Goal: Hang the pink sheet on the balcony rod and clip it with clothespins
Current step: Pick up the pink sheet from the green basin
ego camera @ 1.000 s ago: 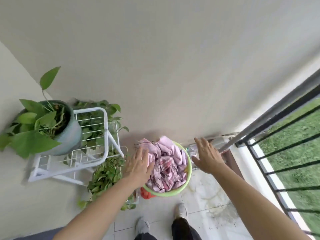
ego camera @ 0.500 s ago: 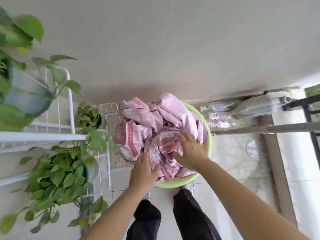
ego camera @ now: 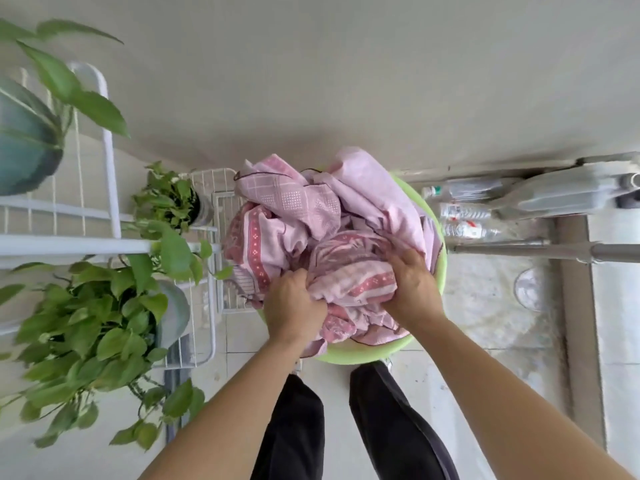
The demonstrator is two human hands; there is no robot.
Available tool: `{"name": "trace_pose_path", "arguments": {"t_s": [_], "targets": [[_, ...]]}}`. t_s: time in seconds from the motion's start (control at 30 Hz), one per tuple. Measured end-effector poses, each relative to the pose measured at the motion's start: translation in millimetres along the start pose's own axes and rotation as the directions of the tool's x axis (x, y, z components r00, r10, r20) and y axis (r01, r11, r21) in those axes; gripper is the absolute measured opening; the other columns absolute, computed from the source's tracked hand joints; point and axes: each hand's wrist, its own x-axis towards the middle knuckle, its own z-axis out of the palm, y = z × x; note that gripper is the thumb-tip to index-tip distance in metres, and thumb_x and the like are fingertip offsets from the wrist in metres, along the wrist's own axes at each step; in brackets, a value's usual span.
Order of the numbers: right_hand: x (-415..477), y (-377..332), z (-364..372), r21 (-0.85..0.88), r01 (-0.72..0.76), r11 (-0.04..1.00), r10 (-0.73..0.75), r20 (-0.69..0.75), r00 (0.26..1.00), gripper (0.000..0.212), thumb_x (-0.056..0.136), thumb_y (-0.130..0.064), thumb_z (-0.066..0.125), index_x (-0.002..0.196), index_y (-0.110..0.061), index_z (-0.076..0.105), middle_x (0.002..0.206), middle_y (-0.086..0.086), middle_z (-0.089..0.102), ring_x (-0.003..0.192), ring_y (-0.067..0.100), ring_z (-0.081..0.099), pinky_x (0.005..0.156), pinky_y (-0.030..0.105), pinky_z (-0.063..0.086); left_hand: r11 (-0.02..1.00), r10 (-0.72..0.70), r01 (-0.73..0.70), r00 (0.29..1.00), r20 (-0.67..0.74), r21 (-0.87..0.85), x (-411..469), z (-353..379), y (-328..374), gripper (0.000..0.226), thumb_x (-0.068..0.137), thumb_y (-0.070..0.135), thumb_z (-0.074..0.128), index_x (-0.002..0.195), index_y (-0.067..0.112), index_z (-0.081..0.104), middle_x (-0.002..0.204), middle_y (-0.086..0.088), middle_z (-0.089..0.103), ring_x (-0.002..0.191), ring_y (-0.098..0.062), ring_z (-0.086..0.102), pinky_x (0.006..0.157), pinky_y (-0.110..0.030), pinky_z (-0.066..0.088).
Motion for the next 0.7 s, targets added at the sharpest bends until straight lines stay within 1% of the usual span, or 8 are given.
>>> {"name": "trace_pose_path", "arguments": {"t_s": [0.07,0.13,0.27,0.4,0.5,0.57,0.63,0.7], "targets": [[-10,-3,-17,-0.029,0.040,0.999,-0.040,0.014,0.999,0.071,0.059,-0.016,0.087,0.125,-0.006,0.065,0.122,0.020,0.057,0.107,0.040,0.060,0.080,0.045,0.057,0.986,0.164,-0.162,0.985,-0.052,0.043,-10,-19,7,0.025,0.062,0.001,0.069,0.085,0.006,0.062,0.089,0.003,0.048,0.090,-0.018,0.047,0.077,-0.031,0.045],[-21,-14,-33,-0.005,0.062,0.998,-0.061,0.052,0.997,0.064,0.064,-0.018,0.080,0.123,0.001,0.063,0.124,0.023,0.056,0.109,0.042,0.058,0.087,0.049,0.053,0.977,0.210,-0.211,0.976,-0.061,-0.021,-20,-44,15,0.031,0.061,-0.003,0.069,0.088,0.009,0.061,0.093,0.006,0.048,0.091,-0.014,0.048,0.078,-0.027,0.043],[-49,-55,-75,0.196,-0.017,0.980,-0.012,0.146,0.989,0.049,0.079,-0.024,0.061,0.119,0.002,0.049,0.102,0.023,0.069,0.095,0.043,0.066,0.073,0.042,0.051,0.963,0.233,-0.241,0.969,-0.079,-0.124,-43,-102,34,0.030,0.065,-0.004,0.065,0.079,0.018,0.052,0.071,0.005,0.060,0.064,-0.020,0.058,0.048,-0.021,0.032],[-87,-97,-132,0.307,-0.029,0.951,-0.005,0.109,0.994,0.076,0.067,-0.059,0.050,0.125,-0.010,0.041,0.104,0.014,0.070,0.097,0.039,0.066,0.079,0.045,0.052,0.920,0.315,-0.339,0.938,-0.142,-0.196,-71,-172,64,0.034,0.068,-0.003,0.069,0.083,0.024,0.056,0.082,0.005,0.067,0.069,-0.017,0.064,0.048,-0.024,0.040],[-114,-127,-179,0.342,-0.031,0.939,-0.021,0.147,0.989,0.119,0.059,-0.065,0.070,0.154,-0.021,0.014,0.134,0.011,0.060,0.122,0.033,0.059,0.101,0.045,0.047,0.861,0.437,-0.470,0.879,-0.190,-0.193,-100,-231,91,0.036,0.068,-0.007,0.064,0.080,0.027,0.054,0.069,0.012,0.062,0.062,-0.012,0.060,0.045,-0.023,0.036],[-129,-149,-214,0.248,-0.040,0.968,-0.005,0.179,0.984,0.133,0.048,-0.074,0.076,0.157,-0.026,0.017,0.145,0.006,0.052,0.131,0.029,0.052,0.108,0.036,0.042,0.823,0.513,-0.542,0.838,-0.186,-0.170,-123,-274,112,0.030,0.067,-0.007,0.060,0.081,0.019,0.056,0.073,0.003,0.066,0.068,-0.024,0.063,0.051,-0.032,0.048],[-142,-171,-253,0.030,0.031,0.999,-0.034,0.120,0.992,0.096,0.055,-0.072,0.078,0.138,-0.032,0.049,0.128,-0.002,0.064,0.119,0.025,0.060,0.092,0.028,0.047,0.791,0.572,-0.600,0.795,-0.201,-0.123,-149,-315,133,0.028,0.066,-0.005,0.059,0.078,0.019,0.053,0.074,-0.008,0.067,0.072,-0.034,0.063,0.060,-0.041,0.052],[-156,-189,-298,-0.110,0.098,0.989,-0.102,-0.026,0.994,0.059,0.065,-0.064,0.077,0.111,-0.030,0.064,0.101,-0.003,0.068,0.104,0.023,0.064,0.083,0.031,0.051,0.771,0.610,-0.636,0.752,-0.250,-0.031,-172,-354,144,0.027,0.068,0.001,0.059,0.078,0.024,0.051,0.071,-0.006,0.066,0.070,-0.034,0.062,0.056,-0.035,0.046]]}}
